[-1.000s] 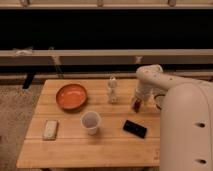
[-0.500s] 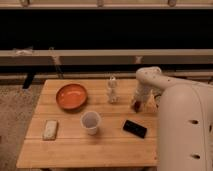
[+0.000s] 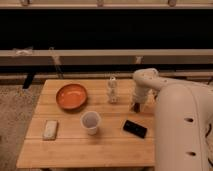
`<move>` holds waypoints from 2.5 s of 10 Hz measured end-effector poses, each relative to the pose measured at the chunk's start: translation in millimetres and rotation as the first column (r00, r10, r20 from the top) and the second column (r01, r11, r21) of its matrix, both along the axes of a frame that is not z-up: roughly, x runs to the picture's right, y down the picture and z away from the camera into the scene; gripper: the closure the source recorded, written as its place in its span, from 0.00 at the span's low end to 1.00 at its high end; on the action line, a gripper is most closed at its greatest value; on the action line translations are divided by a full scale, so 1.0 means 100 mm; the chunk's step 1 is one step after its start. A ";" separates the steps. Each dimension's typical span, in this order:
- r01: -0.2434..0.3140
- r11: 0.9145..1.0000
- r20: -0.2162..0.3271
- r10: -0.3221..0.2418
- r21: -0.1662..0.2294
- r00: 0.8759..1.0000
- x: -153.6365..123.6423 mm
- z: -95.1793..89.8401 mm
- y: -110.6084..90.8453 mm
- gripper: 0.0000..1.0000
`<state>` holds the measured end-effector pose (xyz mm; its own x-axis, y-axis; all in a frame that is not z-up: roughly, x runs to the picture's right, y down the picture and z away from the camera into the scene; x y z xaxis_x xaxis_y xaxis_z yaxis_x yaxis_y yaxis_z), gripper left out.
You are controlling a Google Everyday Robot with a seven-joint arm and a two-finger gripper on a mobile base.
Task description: Drag the pepper across the table
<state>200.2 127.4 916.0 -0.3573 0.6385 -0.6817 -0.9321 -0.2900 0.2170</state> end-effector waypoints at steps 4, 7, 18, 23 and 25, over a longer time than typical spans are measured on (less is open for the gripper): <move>0.001 1.000 -0.002 -0.001 -0.005 1.000 0.03 -0.04 0.01 1.00; 0.036 0.999 -0.003 -0.036 0.015 0.999 -0.04 -0.23 -0.03 1.00; 0.071 0.995 0.121 -0.063 -0.069 0.991 -0.57 -0.39 0.24 1.00; 0.101 0.989 0.200 -0.078 -0.106 0.977 -0.94 -0.42 0.35 1.00; 0.111 0.988 0.231 -0.084 -0.105 0.969 -1.15 -0.57 0.41 1.00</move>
<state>85.4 168.4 859.2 -0.1263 0.5745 -0.8087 -0.9832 -0.1807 0.0252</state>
